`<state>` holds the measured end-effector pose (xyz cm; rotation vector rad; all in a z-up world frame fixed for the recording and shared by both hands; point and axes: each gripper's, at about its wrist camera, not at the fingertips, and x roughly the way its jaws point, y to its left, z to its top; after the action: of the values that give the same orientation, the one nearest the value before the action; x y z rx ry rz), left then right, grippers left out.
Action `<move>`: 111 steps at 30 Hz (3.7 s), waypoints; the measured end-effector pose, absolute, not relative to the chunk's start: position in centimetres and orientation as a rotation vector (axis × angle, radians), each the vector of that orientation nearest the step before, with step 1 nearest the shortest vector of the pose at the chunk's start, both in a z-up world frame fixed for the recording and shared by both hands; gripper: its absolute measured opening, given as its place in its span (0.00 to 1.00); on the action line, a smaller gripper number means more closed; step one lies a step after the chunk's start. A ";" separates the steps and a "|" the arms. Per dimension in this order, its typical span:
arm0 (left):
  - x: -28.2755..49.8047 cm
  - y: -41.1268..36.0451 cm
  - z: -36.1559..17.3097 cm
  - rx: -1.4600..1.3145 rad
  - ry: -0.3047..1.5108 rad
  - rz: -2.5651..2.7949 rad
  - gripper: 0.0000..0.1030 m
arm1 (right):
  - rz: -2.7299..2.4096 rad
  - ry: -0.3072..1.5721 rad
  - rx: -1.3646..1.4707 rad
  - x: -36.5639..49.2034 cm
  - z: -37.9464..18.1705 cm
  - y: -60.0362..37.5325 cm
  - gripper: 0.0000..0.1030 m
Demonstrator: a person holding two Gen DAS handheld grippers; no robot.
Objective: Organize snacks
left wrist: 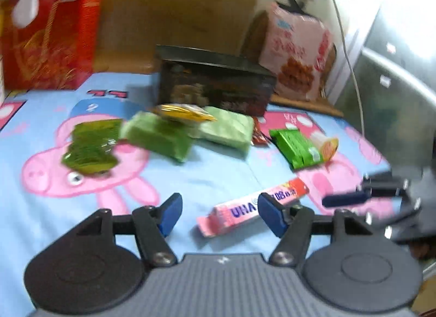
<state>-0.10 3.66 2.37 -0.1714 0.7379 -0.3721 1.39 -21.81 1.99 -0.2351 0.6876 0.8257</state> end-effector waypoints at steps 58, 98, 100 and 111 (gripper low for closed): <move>14.5 8.5 1.8 -0.331 0.857 -0.308 0.47 | 0.654 0.817 0.085 18.2 0.1 -13.8 0.44; 7.1 18.1 -0.7 -0.681 0.809 -0.214 0.29 | 0.898 1.093 0.185 17.5 -1.0 -1.6 0.17; 7.2 18.2 -0.8 -0.695 0.809 -0.211 0.23 | 0.913 1.048 0.172 16.8 -1.2 -1.7 0.12; 7.2 15.3 3.7 -0.637 0.711 -0.354 0.25 | 0.883 0.660 -0.057 12.1 3.5 -4.7 0.11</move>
<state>7.20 15.28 3.67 -0.6369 0.7108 -0.3544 12.13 -4.70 3.50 -0.0570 0.6603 0.8828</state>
